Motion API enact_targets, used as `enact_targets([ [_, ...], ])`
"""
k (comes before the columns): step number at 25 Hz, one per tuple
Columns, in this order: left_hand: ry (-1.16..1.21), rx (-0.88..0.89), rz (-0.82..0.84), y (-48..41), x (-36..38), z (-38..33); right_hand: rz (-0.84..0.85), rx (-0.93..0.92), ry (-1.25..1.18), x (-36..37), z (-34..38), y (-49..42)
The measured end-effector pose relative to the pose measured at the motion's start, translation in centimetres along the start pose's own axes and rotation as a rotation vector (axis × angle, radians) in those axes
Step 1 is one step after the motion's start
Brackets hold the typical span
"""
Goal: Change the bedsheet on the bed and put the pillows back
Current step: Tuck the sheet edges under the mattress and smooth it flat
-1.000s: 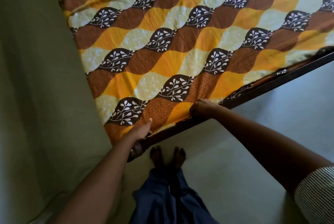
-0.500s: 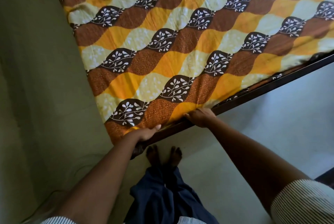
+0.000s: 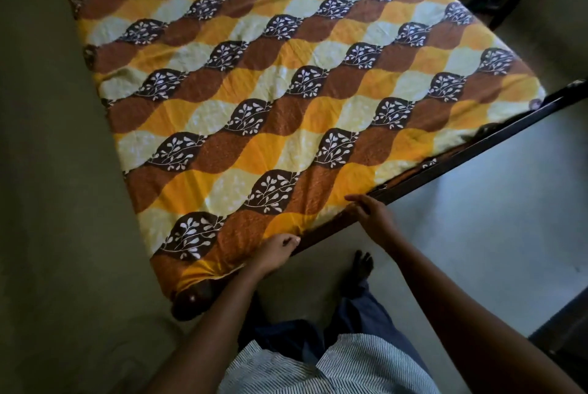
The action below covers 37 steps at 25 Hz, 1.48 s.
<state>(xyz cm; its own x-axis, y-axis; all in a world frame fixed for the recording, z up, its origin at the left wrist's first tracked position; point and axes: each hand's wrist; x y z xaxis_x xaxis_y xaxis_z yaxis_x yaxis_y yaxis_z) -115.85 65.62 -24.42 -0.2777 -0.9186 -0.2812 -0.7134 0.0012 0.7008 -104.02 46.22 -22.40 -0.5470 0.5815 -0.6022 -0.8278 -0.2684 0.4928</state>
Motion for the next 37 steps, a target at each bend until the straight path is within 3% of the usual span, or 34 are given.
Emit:
enact_targets([
  [4,0.017,0.026,-0.168,-6.0,5.1,-7.7,0.021,-0.026,0.077,-8.4,-3.6,-5.5],
  [13,-0.354,0.131,-0.564,-17.3,10.9,-15.8,0.244,-0.314,0.740,-21.1,-11.8,-19.2],
  [18,-0.610,0.180,-0.486,-20.2,12.2,-16.8,0.387,-0.534,0.999,-20.5,-13.7,-22.4],
  [23,-0.603,0.318,-0.505,-21.3,12.6,-15.9,0.424,-0.621,1.022,-21.9,-13.4,-23.6],
  [28,-0.315,0.041,-0.368,-20.6,13.2,-16.1,0.584,-0.529,1.035,-22.4,-13.3,-23.5],
  [33,-0.105,-0.289,-0.073,-20.5,11.3,-18.2,0.651,-0.340,0.962,-21.9,-12.8,-24.3],
  [35,-0.006,-0.318,0.004,-20.4,10.8,-18.1,0.690,-0.301,0.850,-21.8,-12.9,-24.0],
  [37,0.071,-0.310,0.070,-20.5,10.4,-17.9,0.727,-0.381,0.886,-22.0,-12.7,-23.6],
])
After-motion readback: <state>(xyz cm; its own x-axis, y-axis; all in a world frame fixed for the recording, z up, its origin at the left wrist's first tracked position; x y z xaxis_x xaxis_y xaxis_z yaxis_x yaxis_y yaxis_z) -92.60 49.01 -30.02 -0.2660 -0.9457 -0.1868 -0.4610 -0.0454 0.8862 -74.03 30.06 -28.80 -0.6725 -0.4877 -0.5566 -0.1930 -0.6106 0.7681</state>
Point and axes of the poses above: each hand's wrist, its own y-axis away from the middle knuckle, its own x-axis out of the palm, z = x × y, and after that the axes turned 3 degrees about x, right-handed
